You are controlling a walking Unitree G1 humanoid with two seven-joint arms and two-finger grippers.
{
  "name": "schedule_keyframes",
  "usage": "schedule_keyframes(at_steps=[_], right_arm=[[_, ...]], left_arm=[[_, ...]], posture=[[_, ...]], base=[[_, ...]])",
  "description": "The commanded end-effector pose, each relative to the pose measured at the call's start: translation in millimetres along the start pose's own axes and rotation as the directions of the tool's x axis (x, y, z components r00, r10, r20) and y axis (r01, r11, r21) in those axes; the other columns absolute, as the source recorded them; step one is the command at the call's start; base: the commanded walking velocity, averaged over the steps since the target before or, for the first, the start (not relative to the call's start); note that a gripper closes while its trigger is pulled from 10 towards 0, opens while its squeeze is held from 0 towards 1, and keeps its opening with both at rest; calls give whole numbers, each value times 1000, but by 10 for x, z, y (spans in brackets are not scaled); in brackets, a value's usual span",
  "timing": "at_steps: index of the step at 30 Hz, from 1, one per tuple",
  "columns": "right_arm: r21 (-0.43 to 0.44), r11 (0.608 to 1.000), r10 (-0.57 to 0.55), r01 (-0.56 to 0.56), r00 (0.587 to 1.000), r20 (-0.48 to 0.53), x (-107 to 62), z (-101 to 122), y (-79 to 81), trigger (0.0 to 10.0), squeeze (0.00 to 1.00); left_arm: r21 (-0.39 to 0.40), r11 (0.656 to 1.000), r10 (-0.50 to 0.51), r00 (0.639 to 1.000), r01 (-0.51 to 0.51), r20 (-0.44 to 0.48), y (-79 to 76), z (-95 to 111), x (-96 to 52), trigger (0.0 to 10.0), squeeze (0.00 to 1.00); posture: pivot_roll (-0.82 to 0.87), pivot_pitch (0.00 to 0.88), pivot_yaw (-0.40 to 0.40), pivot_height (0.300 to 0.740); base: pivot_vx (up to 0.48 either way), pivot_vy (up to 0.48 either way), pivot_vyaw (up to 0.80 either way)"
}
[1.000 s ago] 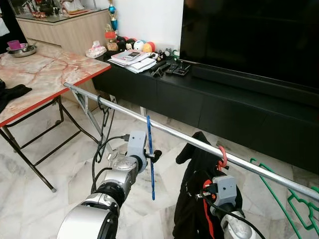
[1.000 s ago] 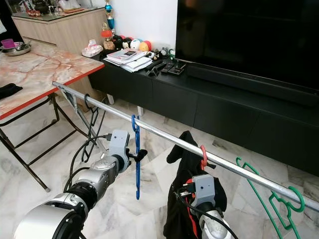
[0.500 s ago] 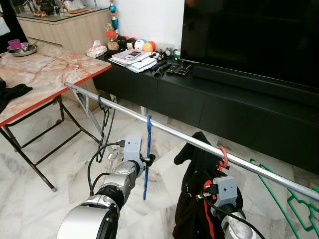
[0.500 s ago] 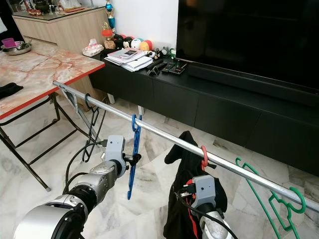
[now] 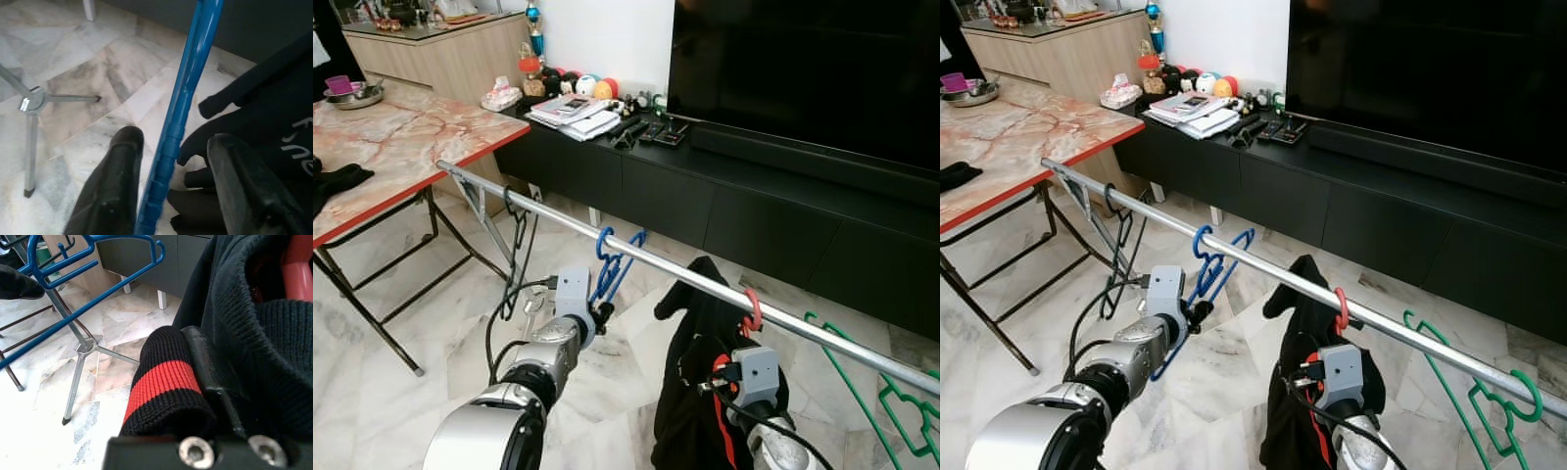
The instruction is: Hang hanger
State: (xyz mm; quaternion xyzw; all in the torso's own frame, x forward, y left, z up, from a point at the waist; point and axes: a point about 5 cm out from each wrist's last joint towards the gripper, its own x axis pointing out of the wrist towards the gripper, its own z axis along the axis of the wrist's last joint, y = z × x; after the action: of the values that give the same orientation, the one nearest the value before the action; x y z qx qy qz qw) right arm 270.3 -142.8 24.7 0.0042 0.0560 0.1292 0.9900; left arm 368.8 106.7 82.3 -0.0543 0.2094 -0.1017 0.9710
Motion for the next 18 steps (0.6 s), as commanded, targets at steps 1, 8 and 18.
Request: schedule_keyframes(at_steps=[1, 8, 18], right_arm=[[-7, 1000, 5, -5, 1000, 0, -19, -12, 17, 10000, 0], [-5, 1000, 8, -8, 1000, -1, -12, -13, 24, 10000, 0], [-7, 1000, 11, -11, 1000, -1, -9, -13, 34, 10000, 0]], left_arm=[[0, 1000, -7, 1000, 7, -28, 48, -96, -20, 0, 0], [2, 1000, -3, 999, 3, -43, 108, -180, -45, 0, 0], [1, 999, 48, 998, -48, -41, 232, -218, -75, 0, 0]], posture=[[8, 47, 43, 740], [16, 49, 38, 740], [18, 49, 34, 740]], base=[[0, 0, 0], [0, 0, 0], [0, 0, 0]])
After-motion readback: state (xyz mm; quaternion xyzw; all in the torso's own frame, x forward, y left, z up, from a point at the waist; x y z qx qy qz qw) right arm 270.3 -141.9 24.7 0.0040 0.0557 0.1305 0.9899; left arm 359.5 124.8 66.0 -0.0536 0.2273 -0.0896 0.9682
